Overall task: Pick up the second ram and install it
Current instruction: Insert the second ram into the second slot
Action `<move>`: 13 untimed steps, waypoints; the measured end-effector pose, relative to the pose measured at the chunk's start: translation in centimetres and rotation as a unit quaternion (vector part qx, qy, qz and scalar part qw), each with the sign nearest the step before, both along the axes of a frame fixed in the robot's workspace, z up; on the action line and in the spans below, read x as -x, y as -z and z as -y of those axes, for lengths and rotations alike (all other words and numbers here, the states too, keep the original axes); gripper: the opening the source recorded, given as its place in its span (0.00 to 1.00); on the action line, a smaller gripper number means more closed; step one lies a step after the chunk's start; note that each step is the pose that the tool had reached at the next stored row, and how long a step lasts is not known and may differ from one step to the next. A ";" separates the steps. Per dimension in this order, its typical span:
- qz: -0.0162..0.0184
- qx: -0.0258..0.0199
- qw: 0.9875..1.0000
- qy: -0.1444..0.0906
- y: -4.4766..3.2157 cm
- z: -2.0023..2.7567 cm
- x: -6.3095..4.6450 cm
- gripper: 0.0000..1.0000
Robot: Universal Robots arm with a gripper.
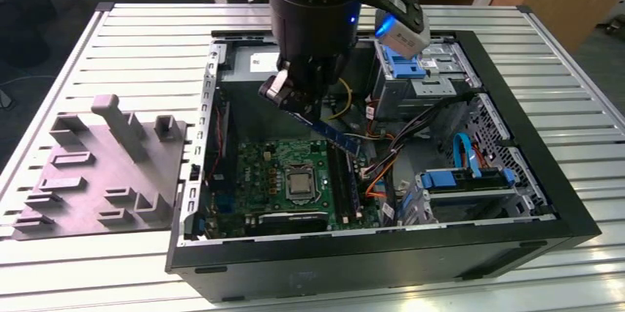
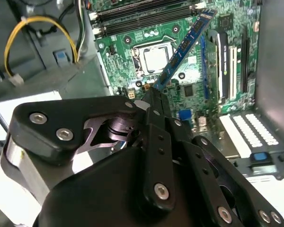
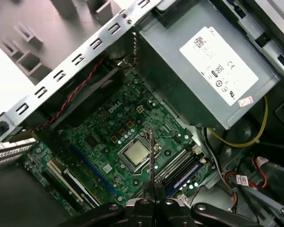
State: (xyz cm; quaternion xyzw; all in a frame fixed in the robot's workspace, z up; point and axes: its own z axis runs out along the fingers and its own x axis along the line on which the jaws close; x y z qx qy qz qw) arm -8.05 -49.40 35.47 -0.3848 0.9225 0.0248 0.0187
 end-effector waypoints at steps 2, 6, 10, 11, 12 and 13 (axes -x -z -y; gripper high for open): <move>0.000 0.000 1.000 0.018 0.04 0.00 0.0 0.11; 0.000 0.000 0.999 0.055 0.11 0.00 0.0 0.11; 0.000 0.000 0.996 0.091 0.19 0.00 0.0 0.11; 0.000 0.000 0.995 0.100 0.20 0.00 0.0 0.11; 0.000 0.000 0.994 0.109 0.22 0.00 0.0 0.11; 0.000 0.000 0.993 0.118 0.24 0.00 0.0 0.11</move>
